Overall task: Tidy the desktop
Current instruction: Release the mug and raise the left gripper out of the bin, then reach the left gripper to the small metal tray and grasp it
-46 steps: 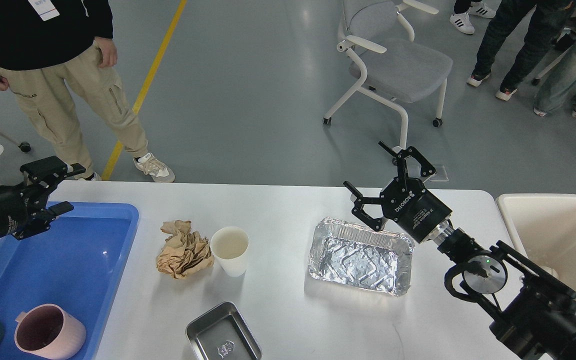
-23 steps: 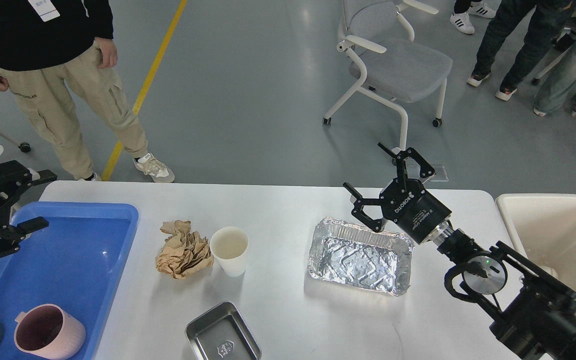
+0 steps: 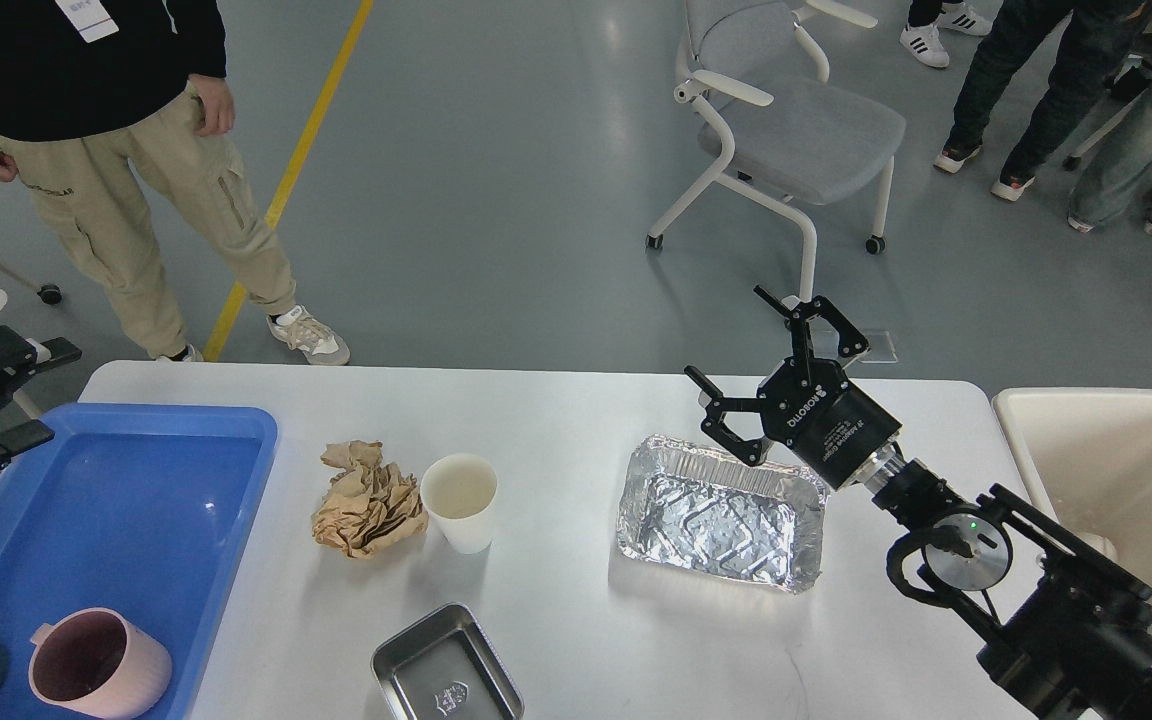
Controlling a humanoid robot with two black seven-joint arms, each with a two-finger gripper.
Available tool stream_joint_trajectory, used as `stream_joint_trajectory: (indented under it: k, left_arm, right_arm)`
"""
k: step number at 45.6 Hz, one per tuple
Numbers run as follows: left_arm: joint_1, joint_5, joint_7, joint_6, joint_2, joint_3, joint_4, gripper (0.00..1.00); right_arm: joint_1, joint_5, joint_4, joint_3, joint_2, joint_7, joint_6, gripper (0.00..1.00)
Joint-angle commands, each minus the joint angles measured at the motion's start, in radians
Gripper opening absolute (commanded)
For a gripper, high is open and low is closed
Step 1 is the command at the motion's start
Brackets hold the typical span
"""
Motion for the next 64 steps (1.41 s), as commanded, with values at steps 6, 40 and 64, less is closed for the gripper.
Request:
stream_joint_trajectory:
  k: [6, 40, 64]
  left_arm:
    - [-0.01, 0.049, -0.005, -0.02, -0.061, 0.007, 0.06, 0.97]
    - [-0.282, 1.295, -0.141, -0.451, -0.363, 0.015, 0.186, 0.97]
    - [-0.521, 1.467, -0.126, -0.537, -0.756, 0.437, 0.181, 0.97]
  right_arm:
    - [-0.002, -0.001, 0.006, 0.0, 0.002, 0.0, 0.0, 1.0]
    - [-0.011, -0.005, 0.034, 0.0, 0.001, 0.0, 0.0, 1.0]
    - [-0.014, -0.005, 0.037, 0.009, -0.001, 0.0, 0.0, 1.0]
